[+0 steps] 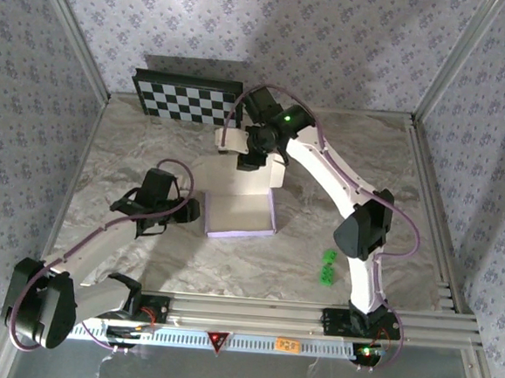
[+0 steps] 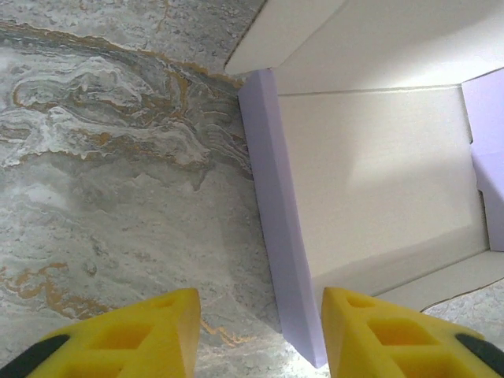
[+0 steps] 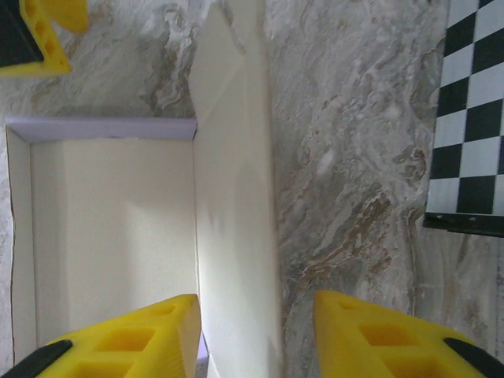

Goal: Fold the paper box

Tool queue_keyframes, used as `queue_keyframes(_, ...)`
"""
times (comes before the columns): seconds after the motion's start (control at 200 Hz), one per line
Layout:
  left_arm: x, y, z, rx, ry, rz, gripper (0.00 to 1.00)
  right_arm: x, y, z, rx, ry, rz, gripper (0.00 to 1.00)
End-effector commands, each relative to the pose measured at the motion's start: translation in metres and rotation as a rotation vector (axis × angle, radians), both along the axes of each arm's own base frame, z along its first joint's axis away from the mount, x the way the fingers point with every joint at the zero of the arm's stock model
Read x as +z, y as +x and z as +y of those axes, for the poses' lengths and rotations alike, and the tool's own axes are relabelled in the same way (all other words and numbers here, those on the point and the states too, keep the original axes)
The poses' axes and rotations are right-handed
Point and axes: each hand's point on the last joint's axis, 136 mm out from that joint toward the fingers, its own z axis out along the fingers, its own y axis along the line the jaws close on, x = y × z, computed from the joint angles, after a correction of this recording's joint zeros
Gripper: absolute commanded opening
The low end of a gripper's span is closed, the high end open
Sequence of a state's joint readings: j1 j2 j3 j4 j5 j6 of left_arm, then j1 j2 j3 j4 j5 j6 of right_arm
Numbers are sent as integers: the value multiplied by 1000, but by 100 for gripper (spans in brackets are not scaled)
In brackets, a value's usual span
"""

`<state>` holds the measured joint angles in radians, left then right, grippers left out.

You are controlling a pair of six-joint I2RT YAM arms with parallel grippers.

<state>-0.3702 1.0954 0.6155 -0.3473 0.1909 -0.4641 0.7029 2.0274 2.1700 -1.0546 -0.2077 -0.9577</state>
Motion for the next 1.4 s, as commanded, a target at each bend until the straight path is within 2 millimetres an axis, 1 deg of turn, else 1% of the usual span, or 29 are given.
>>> queue_keyframes(0.0, 4, 0, 0, 9, -30, 14, 39, 40, 4, -2, -91, 114, -28, 45)
queue_keyframes(0.085, 6, 4, -2, -2, -72, 29, 30, 56, 8, -11, -231, 201, -21, 47)
queue_keyframes(0.12, 7, 7, -4, -8, -94, 34, 28, 59, 10, -17, -294, 237, -10, 48)
queue_keyframes(0.145, 9, 8, -7, -19, -117, 38, 27, 65, 10, -22, -340, 273, -12, 48)
queue_keyframes(0.21, 9, 11, -14, -35, -161, 52, 23, 64, 8, -39, -455, 334, 9, 48)
queue_keyframes(0.28, 4, 13, -19, -44, -188, 78, 20, 66, 6, -60, -593, 409, 21, 48)
queue_keyframes(0.31, 0, 13, -20, -42, -193, 89, 19, 59, 2, -68, -642, 427, 43, 48)
queue_keyframes(0.34, -2, 14, -20, -38, -196, 94, 19, 58, -1, -80, -703, 456, 59, 48)
queue_keyframes(0.35, -4, 15, -20, -37, -195, 99, 18, 55, -3, -84, -731, 461, 71, 48)
queue_keyframes(0.355, -4, 15, -20, -37, -195, 100, 18, 58, -2, -85, -740, 477, 67, 48)
queue_keyframes(0.415, -11, 16, -19, -29, -192, 112, 17, 46, -4, -110, -906, 534, 114, 47)
queue_keyframes(0.455, -15, 18, -19, -25, -195, 122, 16, 33, -7, -127, -1010, 564, 167, 47)
queue_keyframes(0.46, -16, 18, -19, -25, -196, 124, 15, 33, -7, -127, -1010, 564, 167, 47)
queue_keyframes(0.525, -19, 20, -20, -26, -214, 137, 13, 5, -15, -156, -1191, 602, 276, 44)
queue_keyframes(0.565, -21, 20, -21, -25, -220, 144, 11, -8, -18, -168, -1265, 624, 334, 41)
queue_keyframes(0.575, -21, 20, -21, -24, -220, 146, 11, -21, -22, -173, -1295, 612, 368, 40)
queue_keyframes(0.58, -22, 20, -21, -24, -221, 147, 11, -21, -22, -173, -1295, 612, 368, 40)
queue_keyframes(0.595, -22, 20, -21, -23, -223, 149, 10, -34, -25, -179, -1334, 612, 408, 39)
queue_keyframes(0.665, -26, 21, -21, -18, -223, 158, 8, -67, -34, -191, -1408, 616, 544, 35)
queue_keyframes(0.76, -31, 21, -21, -14, -218, 173, 5, -106, -37, -189, -1412, 637, 696, 27)
queue_keyframes(0.875, -38, 22, -21, -4, -212, 196, 4, -141, -43, -171, -1368, 603, 853, 16)
queue_keyframes(0.935, -40, 22, -22, -5, -221, 202, 3, -153, -44, -160, -1339, 585, 918, 11)
queue_keyframes(0.985, -40, 23, -24, -8, -234, 204, 2, -161, -45, -150, -1309, 575, 963, 9)
queue_keyframes(1.074, -40, 24, -26, -9, -245, 207, 0, -172, -46, -138, -1284, 553, 1004, 6)
queue_keyframes(1.174, -40, 26, -28, -13, -254, 212, 0, -178, -46, -127, -1259, 549, 1044, 5)
queue_keyframes(1.394, -42, 27, -34, -27, -270, 228, 0, -187, -47, -114, -1235, 550, 1087, 5)
